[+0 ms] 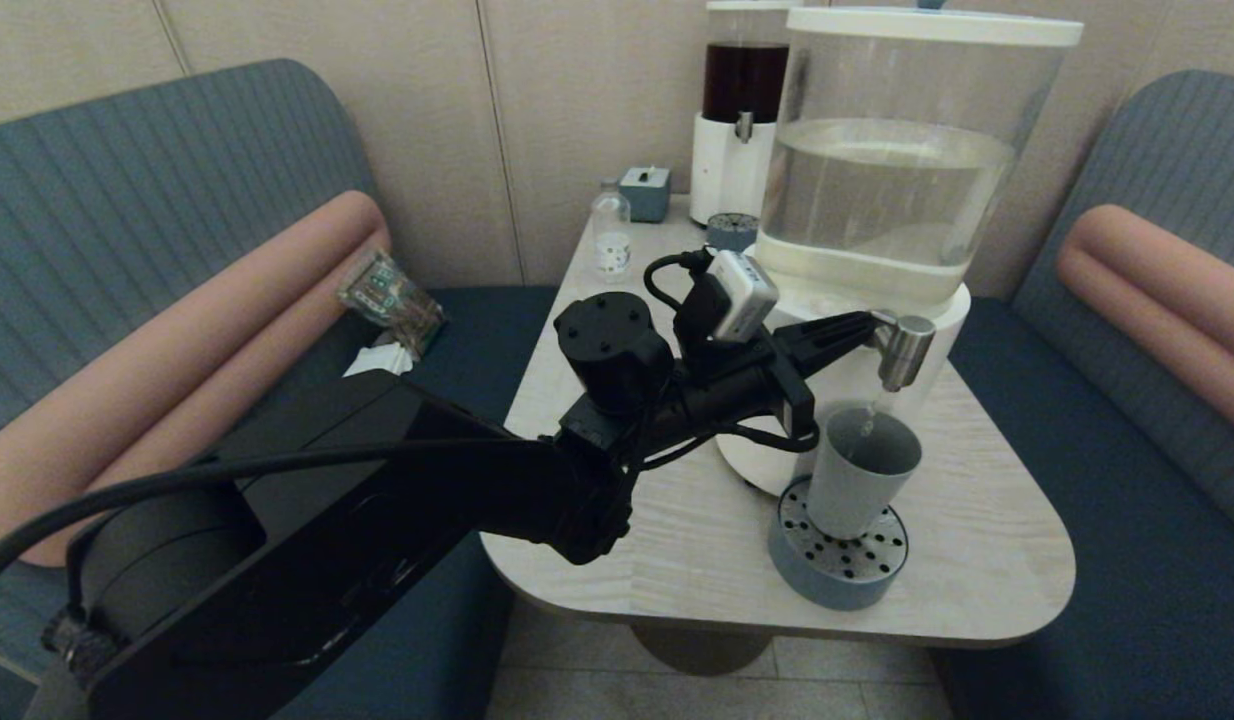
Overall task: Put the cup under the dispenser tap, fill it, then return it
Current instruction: Turn off the faucet
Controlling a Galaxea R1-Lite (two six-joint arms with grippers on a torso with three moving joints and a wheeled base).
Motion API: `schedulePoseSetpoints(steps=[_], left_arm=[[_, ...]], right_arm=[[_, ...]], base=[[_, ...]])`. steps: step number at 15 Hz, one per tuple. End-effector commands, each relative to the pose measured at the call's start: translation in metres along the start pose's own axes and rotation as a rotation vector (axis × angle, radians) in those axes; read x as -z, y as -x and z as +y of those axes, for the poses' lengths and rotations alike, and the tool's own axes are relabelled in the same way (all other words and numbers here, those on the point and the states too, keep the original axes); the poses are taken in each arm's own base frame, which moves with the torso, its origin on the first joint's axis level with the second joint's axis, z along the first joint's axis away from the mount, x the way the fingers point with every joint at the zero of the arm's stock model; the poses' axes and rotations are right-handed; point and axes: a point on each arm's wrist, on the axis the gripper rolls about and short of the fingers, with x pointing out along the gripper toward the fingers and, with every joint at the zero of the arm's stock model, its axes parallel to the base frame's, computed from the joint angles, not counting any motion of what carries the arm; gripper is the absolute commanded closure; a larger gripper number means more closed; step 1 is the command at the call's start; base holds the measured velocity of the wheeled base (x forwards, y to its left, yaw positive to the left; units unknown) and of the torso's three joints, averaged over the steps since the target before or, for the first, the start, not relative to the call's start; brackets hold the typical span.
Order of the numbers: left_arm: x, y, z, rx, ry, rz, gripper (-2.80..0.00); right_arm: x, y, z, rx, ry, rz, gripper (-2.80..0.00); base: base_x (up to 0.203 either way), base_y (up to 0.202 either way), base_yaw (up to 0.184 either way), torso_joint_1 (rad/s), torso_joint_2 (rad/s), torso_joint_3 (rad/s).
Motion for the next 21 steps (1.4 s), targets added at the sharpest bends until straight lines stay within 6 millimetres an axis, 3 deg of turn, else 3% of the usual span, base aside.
schedulePoseSetpoints(steps=[1,7,15,21], left_arm=[[-0.002,-0.002,0.001,0.001,-0.005,-0.008,0.00],[0.003,-0.012,0.002,0.010,0.002,-0.003,0.00],[0.004,-0.040,-0.013,0.052,0.022,-0.022,0.00],[0.007,-0.039,-0.016,0.054,0.023,-0.020,0.00]], right_arm=[[0.000,0.000,0.000,0.000,0.000,0.001,0.00],[0.000,0.000,0.000,0.000,0.000,0.001,0.00],[0.000,0.000,0.000,0.000,0.000,0.001,0.00],[0.000,0.000,0.000,0.000,0.000,0.001,0.00]], base=[[0.000,0.000,0.000,0.000,0.00,0.000],[0.000,0.000,0.000,0.000,0.00,0.000],[0.000,0.000,0.000,0.000,0.00,0.000],[0.000,0.000,0.000,0.000,0.00,0.000]])
